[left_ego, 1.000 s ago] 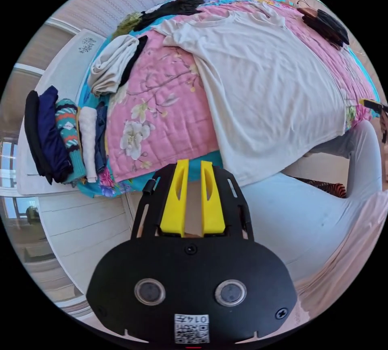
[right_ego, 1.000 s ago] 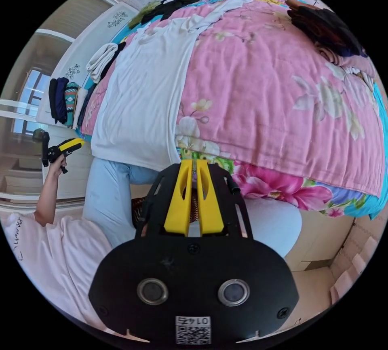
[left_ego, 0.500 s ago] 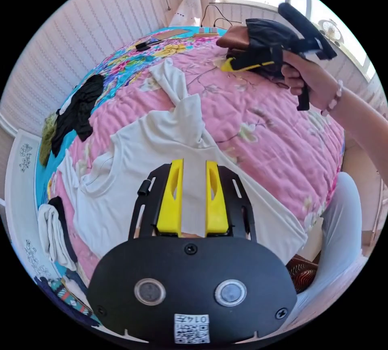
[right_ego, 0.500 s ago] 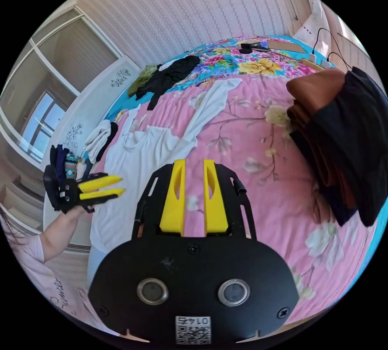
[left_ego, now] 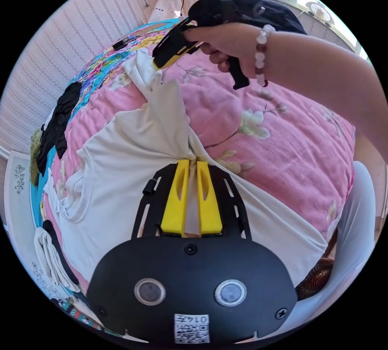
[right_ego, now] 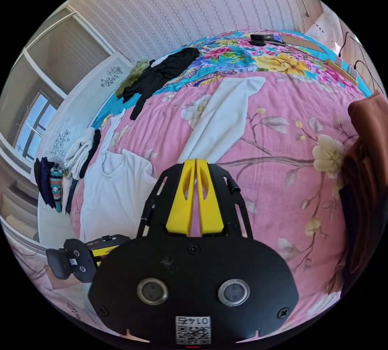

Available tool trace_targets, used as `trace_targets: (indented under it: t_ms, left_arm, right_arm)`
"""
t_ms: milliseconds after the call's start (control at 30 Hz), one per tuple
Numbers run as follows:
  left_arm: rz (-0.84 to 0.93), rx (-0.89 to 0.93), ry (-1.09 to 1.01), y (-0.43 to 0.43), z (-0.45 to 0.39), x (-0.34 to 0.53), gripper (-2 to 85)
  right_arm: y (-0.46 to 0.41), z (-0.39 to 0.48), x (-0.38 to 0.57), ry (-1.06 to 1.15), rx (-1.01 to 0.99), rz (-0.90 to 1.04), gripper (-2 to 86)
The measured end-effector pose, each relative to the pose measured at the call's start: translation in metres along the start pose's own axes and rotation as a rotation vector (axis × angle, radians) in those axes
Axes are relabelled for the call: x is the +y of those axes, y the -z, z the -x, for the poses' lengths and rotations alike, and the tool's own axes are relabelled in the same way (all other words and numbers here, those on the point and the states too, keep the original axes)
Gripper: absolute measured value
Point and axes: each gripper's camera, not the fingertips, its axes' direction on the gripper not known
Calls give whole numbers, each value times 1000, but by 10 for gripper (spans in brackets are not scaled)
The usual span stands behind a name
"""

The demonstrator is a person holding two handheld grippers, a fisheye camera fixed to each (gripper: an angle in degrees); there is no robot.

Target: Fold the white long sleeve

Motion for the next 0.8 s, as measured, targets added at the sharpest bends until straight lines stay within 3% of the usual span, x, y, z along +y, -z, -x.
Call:
trace_targets:
  t_ms: [133, 233, 300, 433, 500, 600, 667, 800]
  left_arm:
    - [3, -23, -15, -9, -11, -8, 16]
    - [16, -56, -41, -17, -22, -15, 10]
    - [18, -64, -43, -21, -26, -18, 9]
    - [10, -53, -36, -30, -31, -23, 5]
    - [2, -40, -23, -34, -31, -24, 4]
    - [-14, -23, -9, -40, -33, -26, 0]
    - [-33, -9, 3, -42, -33, -26, -2]
    - [-73, -32, 6, -31, -36, -23, -4]
  right_arm:
    - [57, -27, 36, 8, -20, -131, 1]
    - [65, -42, 46, 20, 52, -108, 7]
    - [52, -47, 41, 3, 69, -77, 17]
    - [-8, -50, 21, -68, -2, -36, 129]
    - [-34, -49, 13, -89, -4, -22, 133]
    - [-47, -51, 7, -115, 97, -36, 69]
    - [-41, -58, 10, -70, 21, -34, 20]
    - [29, -83, 54, -47, -48, -171, 7]
